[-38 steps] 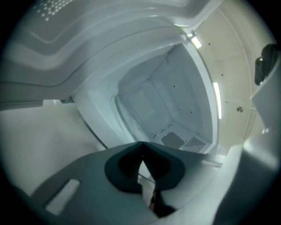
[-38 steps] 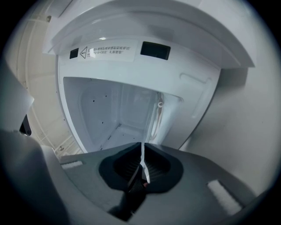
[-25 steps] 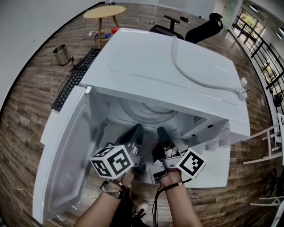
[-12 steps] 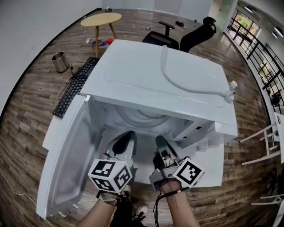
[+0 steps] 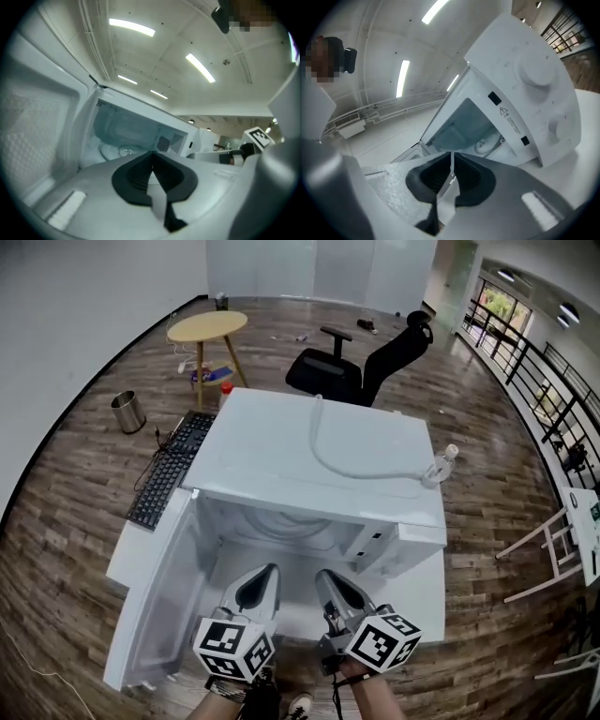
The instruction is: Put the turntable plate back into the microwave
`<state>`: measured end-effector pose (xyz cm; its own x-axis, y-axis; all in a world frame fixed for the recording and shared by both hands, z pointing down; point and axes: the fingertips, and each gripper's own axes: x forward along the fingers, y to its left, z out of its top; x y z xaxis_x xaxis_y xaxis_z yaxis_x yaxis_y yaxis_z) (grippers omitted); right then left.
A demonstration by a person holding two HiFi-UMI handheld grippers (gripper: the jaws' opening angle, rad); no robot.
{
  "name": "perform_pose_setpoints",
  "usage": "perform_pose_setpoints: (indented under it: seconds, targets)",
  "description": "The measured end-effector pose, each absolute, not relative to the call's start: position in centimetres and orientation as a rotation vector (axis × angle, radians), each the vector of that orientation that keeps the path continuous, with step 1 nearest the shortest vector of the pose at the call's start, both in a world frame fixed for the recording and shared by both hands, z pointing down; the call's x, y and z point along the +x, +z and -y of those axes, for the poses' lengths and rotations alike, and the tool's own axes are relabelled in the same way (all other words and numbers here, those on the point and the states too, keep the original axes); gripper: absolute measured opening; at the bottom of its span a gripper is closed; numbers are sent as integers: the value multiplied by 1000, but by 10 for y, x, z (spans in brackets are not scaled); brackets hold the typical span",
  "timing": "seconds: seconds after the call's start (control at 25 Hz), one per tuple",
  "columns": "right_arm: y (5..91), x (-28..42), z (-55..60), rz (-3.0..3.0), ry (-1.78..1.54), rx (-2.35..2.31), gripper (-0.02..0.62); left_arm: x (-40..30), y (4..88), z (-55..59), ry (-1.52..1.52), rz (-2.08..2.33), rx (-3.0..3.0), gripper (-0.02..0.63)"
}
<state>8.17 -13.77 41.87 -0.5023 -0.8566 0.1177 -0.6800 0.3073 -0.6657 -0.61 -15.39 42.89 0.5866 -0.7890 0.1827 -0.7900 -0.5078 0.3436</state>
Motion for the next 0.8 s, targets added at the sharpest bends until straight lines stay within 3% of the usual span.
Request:
perform_pose_setpoints:
  seconds: [0.4, 0.8]
  targets:
    - [367, 117, 112, -2418, -809, -1466, 18, 7, 376, 134, 47, 1240, 2547, 5]
    - [269, 137, 81, -2540, -417, -1576, 18, 15, 282, 105, 8, 1250, 2775, 5]
